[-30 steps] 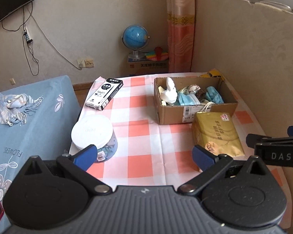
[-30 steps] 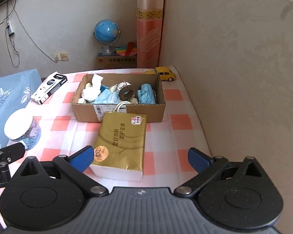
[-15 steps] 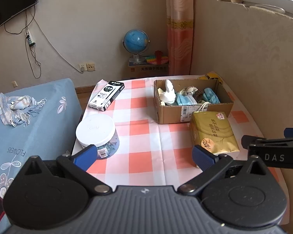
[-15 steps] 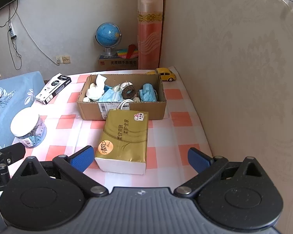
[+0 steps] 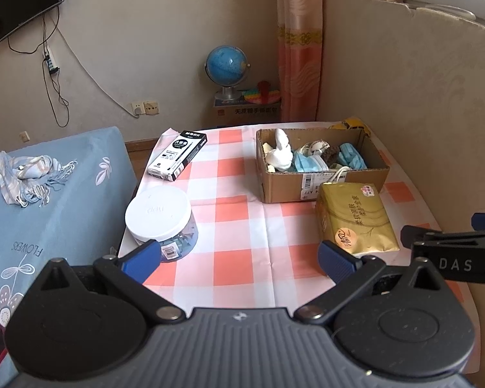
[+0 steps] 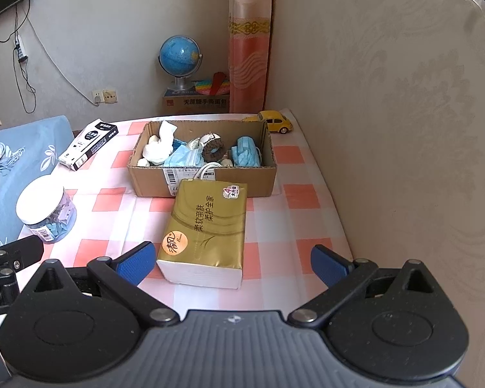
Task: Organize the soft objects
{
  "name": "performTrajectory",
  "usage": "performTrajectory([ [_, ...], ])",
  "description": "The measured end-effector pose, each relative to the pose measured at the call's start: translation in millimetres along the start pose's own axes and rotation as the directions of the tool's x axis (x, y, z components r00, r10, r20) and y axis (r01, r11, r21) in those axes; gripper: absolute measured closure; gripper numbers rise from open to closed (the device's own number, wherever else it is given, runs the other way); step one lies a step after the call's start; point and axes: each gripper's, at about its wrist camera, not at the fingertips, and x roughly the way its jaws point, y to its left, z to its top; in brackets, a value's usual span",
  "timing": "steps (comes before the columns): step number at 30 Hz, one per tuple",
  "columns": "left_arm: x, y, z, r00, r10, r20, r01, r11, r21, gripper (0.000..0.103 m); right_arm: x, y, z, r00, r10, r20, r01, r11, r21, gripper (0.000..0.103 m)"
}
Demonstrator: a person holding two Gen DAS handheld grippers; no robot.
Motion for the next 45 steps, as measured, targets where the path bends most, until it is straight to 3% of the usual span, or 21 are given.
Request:
performTrajectory([
  [45, 2.6, -0.5, -1.7, 1.000, 0.008, -0.014, -0.008, 1.000, -0.003, 0.001, 1.4, -2.6, -2.7, 1.000, 0.016, -0.005, -0.016, 1.000, -0.012, 0.000],
])
